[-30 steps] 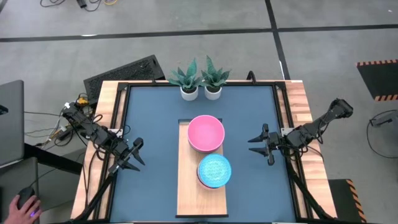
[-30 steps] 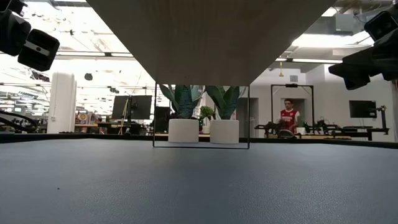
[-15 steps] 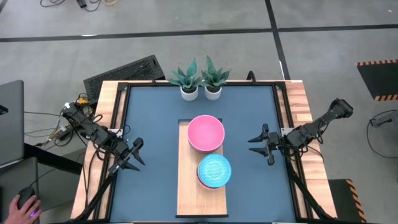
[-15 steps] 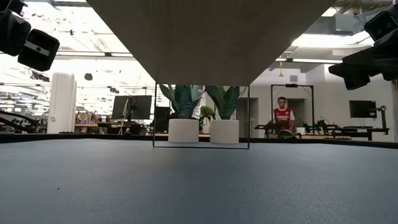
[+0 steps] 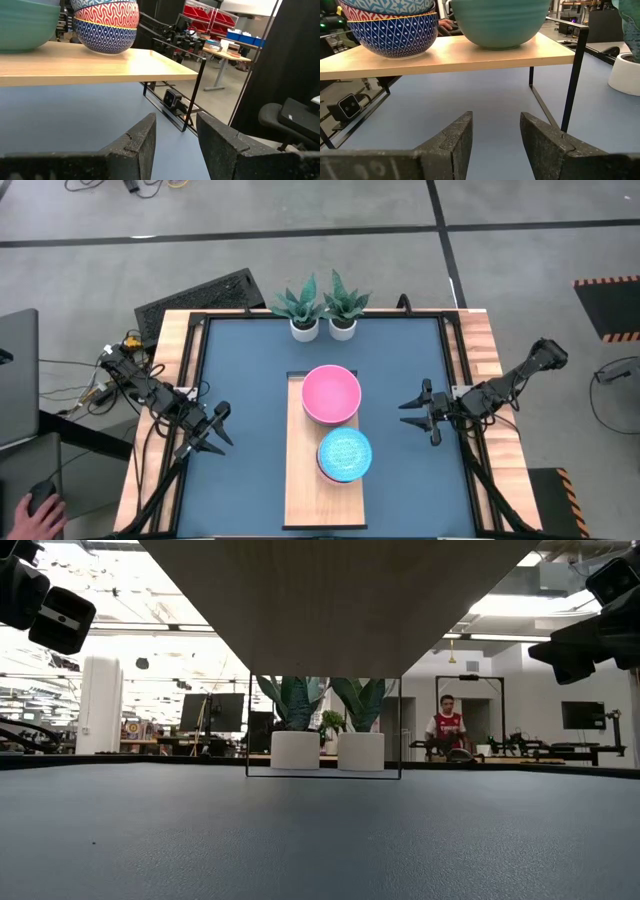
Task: Place and stack bowls onto a shelf
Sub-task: Return to Home Position
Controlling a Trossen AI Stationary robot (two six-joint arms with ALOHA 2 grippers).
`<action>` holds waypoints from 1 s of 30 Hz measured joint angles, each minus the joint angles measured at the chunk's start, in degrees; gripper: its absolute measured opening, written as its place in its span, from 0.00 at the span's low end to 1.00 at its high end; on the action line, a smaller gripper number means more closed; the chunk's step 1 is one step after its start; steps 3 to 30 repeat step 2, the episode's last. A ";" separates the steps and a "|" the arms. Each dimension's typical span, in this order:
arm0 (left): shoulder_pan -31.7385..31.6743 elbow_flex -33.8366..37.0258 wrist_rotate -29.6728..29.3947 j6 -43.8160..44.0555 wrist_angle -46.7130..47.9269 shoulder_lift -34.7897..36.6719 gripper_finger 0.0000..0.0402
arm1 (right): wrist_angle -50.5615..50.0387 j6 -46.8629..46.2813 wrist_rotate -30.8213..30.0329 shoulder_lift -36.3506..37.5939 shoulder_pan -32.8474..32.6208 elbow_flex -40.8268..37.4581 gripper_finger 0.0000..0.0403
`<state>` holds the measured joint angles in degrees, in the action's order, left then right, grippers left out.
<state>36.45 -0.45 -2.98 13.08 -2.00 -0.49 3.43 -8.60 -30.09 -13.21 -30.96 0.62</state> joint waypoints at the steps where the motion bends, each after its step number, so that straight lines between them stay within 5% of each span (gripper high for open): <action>1: 0.01 -0.01 0.00 0.00 0.00 0.00 0.32 | -0.01 0.01 0.02 0.00 -0.01 0.00 0.47; 30: 0.00 -0.01 -0.01 0.00 0.00 0.01 0.32 | -0.01 0.00 0.00 0.00 -0.01 0.00 0.47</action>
